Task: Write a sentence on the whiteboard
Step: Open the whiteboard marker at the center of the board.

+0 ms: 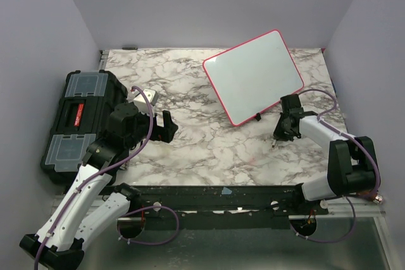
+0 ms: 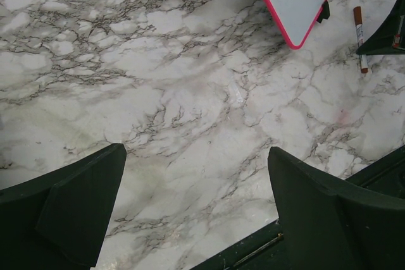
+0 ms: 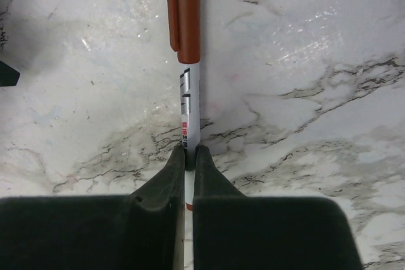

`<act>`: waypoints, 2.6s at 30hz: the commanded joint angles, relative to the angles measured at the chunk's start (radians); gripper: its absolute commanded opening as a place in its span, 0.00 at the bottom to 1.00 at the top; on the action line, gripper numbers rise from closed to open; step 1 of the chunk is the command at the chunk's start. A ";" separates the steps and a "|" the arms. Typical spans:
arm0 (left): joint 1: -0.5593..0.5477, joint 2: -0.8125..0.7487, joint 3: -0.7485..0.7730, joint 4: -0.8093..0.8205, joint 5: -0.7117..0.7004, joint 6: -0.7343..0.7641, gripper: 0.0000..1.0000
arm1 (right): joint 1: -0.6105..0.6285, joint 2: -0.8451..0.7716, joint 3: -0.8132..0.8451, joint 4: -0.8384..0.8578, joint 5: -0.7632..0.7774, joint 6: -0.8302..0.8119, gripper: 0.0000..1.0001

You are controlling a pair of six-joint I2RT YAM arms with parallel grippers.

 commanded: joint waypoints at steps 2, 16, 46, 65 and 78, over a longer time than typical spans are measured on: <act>-0.004 -0.007 -0.008 0.014 -0.022 0.001 0.97 | 0.016 -0.038 0.011 -0.028 -0.005 -0.015 0.01; -0.003 -0.030 -0.037 0.053 -0.018 -0.012 0.98 | 0.025 -0.196 0.112 -0.145 -0.057 -0.078 0.01; -0.004 0.208 0.205 0.169 0.407 -0.194 0.90 | 0.263 -0.353 0.276 0.165 -0.668 -0.277 0.01; -0.010 0.436 0.362 0.073 0.255 -0.420 0.75 | 0.624 -0.152 0.418 0.147 -0.284 -0.386 0.01; -0.011 0.443 0.335 0.083 0.173 -0.474 0.66 | 0.737 -0.064 0.496 0.090 -0.132 -0.445 0.01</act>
